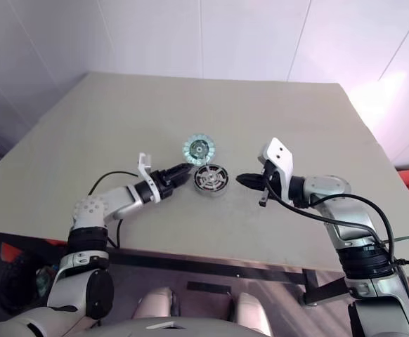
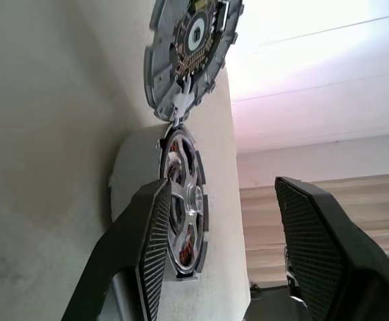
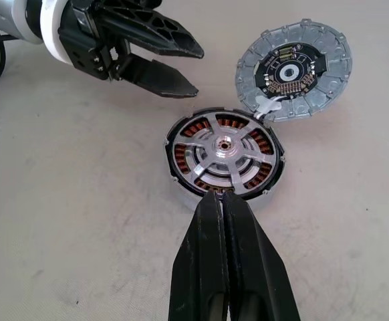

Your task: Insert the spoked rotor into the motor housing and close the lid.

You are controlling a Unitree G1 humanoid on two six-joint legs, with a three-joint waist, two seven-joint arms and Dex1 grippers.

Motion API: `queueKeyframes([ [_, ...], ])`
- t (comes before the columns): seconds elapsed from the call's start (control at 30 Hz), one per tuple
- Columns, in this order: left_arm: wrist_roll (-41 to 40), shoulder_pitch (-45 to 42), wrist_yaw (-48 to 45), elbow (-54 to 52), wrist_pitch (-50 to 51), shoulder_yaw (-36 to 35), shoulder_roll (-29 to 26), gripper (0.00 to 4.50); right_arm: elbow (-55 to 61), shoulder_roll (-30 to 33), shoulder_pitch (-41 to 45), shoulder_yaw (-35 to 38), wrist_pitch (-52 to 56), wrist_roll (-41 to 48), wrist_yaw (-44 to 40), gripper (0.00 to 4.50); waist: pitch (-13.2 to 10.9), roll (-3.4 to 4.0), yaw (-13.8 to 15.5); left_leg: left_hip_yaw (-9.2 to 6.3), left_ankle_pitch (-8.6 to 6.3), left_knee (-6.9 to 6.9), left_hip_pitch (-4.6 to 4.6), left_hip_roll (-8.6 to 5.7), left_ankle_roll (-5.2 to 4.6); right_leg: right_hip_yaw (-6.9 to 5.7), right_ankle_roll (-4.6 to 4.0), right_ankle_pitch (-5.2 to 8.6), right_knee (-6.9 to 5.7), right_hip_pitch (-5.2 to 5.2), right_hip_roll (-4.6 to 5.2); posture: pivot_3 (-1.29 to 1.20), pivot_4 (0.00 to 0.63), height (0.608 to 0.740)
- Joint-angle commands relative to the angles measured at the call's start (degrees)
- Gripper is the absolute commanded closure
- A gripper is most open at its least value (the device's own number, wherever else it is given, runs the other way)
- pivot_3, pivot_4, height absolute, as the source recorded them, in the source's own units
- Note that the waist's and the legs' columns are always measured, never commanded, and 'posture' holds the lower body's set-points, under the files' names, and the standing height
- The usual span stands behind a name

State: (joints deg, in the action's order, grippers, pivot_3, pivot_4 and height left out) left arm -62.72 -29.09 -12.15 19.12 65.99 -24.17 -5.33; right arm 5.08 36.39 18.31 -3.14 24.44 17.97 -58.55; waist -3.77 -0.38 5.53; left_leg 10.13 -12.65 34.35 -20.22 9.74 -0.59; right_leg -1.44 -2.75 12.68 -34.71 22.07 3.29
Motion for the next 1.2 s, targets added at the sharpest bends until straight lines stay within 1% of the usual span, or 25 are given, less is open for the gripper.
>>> queueKeyframes([
  [0.03, -2.1, 0.4, -0.7, -4.5, 0.2, -1.7, -1.2, 1.87, -0.1, -0.2, 1.2, 0.2, -2.0, 0.2, -0.1, 4.5, 0.0, 0.0, 0.0, 0.0, 0.0, 0.0, 0.0, 0.0, 0.0, 0.0, 0.0, 0.0, 0.0, 0.0, 0.0, 0.0, 0.0, 0.74],
  [0.2, -3.0, 2.7, -1.4, -9.1, -0.1, -2.0, -2.6, 1.87, -2.0, -0.8, 1.3, 0.0, -4.0, -0.2, -0.4, 4.5, 0.0, 0.01, 0.0, 0.0, 0.0, 0.0, 0.03, 0.01, 0.01, 0.0, 0.0, 0.0, -0.01, -0.01, 0.0, 0.0, 0.0, 0.74],
  [0.27, -1.7, 3.9, -2.5, -11.3, -1.6, -1.1, -3.4, 1.87, -3.1, -1.4, 1.9, -0.2, -4.8, -0.5, 0.0, 4.5, 0.0, 0.01, 0.0, 0.0, 0.01, 0.0, 0.02, 0.01, 0.01, 0.0, 0.0, 0.0, -0.01, 0.0, 0.0, 0.0, 0.0, 0.74],
  [0.37, 4.1, 6.1, -5.7, -15.5, -7.1, 2.8, -5.3, 1.87, -5.6, -3.3, 3.2, -0.8, -6.6, -1.8, 1.4, 4.5, 0.0, 0.01, -0.2, 0.0, 0.01, 0.0, 0.03, 0.02, 0.02, 0.0, 0.0, 0.0, -0.02, 0.01, -0.01, 0.0, 0.0, 0.74],
  [0.43, 11.8, 7.9, -8.3, -18.4, -13.9, 8.2, -7.7, 1.87, -9.5, -5.8, 5.3, -1.7, -7.9, -3.9, 4.4, 4.5, 0.0, 0.01, -0.3, 0.0, 0.01, 0.0, 0.03, 0.03, 0.03, 0.0, 0.0, 0.0, -0.03, 0.02, -0.01, 0.0, 0.0, 0.74],
  [0.47, 14.4, 8.6, -9.3, -19.4, -16.0, 10.2, -8.7, 1.87, -11.3, -7.0, 6.4, -2.1, -8.3, -4.9, 5.9, 4.5, 0.0, 0.01, -0.3, 0.0, 0.02, 0.0, 0.06, 0.04, 0.04, 0.0, 0.0, 0.0, -0.03, 0.01, -0.01, 0.0, 0.0, 0.74],
  [0.57, 18.9, 9.8, -11.8, -21.4, -19.7, 14.3, -10.5, 1.87, -16.1, -10.5, 9.6, -2.6, -8.6, -6.9, 9.6, 4.5, 0.0, 0.02, -0.3, 0.0, 0.03, 0.0, 0.05, 0.03, 0.06, 0.0, 0.0, 0.0, -0.04, 0.02, -0.01, 0.0, 0.0, 0.74],
  [0.67, 22.1, 10.7, -14.1, -22.5, -22.0, 17.4, -11.7, 1.87, -20.2, -13.3, 12.1, -3.9, -9.7, -8.7, 11.1, 4.5, 0.0, 0.03, -0.2, 0.0, 0.09, -0.01, 0.0, 0.03, 0.17, 0.0, -0.01, 0.0, -0.04, 0.05, -0.01, 0.0, 0.0, 0.74],
  [0.87, 24.0, 11.2, -14.8, -21.3, -23.6, 17.7, -11.2, 1.87, -22.8, -17.2, 13.7, -5.7, -9.6, -9.5, 11.8, 4.5, 0.0, 0.03, -0.3, 0.02, 0.14, -0.03, -0.05, 0.03, 0.26, 0.0, -0.02, 0.0, -0.05, 0.1, -0.02, 0.0, 0.0, 0.74],
  [1.1, 24.7, 11.9, -14.3, -21.0, -23.6, 16.7, -10.8, 1.87, -24.2, -20.6, 9.8, -10.1, -8.4, -12.4, 13.2, 4.5, 0.0, 0.04, -0.5, 0.01, 0.16, -0.04, 0.0, 0.04, 0.29, 0.0, -0.02, -0.01, -0.07, 0.07, -0.01, 0.0, 0.0, 0.74],
  [1.2, 25.1, 11.8, -14.3, -20.9, -23.6, 16.2, -10.8, 1.87, -24.4, -20.8, 9.7, -10.1, -8.1, -12.8, 13.8, 4.5, 0.0, 0.02, -0.8, 0.01, 0.16, -0.04, 0.16, 0.03, 0.3, 0.0, -0.02, -0.01, -0.07, -0.07, -0.01, 0.0, 0.0, 0.74],
])
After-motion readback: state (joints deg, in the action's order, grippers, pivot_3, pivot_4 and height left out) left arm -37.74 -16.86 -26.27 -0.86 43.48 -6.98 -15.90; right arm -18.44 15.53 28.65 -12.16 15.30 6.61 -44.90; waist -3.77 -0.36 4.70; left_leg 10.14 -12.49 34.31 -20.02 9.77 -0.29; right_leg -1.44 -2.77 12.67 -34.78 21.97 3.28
